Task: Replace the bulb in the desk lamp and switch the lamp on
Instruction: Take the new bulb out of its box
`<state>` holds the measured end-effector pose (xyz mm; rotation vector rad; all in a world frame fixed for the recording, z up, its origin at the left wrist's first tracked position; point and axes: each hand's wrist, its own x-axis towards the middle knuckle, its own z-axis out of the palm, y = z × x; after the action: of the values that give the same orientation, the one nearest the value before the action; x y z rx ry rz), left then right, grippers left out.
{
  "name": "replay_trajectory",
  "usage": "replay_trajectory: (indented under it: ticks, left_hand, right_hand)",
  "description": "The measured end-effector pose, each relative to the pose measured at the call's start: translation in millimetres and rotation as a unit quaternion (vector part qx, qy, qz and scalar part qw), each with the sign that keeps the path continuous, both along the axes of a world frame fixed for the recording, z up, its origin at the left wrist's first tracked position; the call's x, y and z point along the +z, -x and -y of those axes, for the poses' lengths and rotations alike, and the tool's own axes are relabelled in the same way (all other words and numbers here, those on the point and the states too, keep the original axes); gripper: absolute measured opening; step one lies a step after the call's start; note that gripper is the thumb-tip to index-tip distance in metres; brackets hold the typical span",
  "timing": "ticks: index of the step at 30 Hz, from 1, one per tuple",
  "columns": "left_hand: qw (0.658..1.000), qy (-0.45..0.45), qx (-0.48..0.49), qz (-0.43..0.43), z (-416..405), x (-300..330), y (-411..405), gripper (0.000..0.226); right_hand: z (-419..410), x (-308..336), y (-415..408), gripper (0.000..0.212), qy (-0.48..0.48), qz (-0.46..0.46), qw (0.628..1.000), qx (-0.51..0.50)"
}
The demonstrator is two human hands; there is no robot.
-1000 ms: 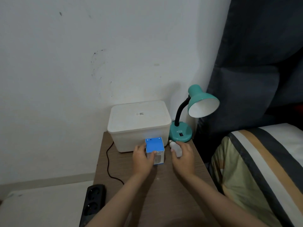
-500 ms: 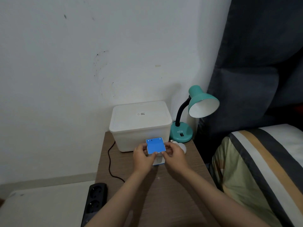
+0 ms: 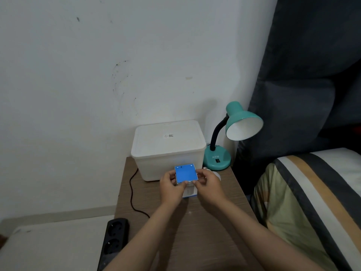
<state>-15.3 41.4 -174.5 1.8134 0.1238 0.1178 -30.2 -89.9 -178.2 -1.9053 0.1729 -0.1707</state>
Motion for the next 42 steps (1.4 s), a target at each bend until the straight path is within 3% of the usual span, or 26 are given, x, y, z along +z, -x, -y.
replay_trajectory:
  ticks: [16,28,34,42]
  left_hand:
    - [0.999,0.033,-0.028,0.022,-12,8,13,0.034]
    - [0.994,-0.087,-0.025,0.052,-17,9,20,0.029]
    - [0.981,-0.157,-0.096,0.062,-27,8,20,0.059]
    - [0.966,-0.164,-0.196,0.021,-38,9,8,0.090]
  right_hand:
    - [-2,-2,8,0.035,-0.059,-0.019,0.998,-0.014]
    - [-4,19,19,0.016,-0.072,0.028,0.996,-0.051]
    - [-2,17,14,0.025,-0.007,0.027,1.000,-0.014]
    - [0,22,18,0.044,0.049,-0.013,0.998,0.042]
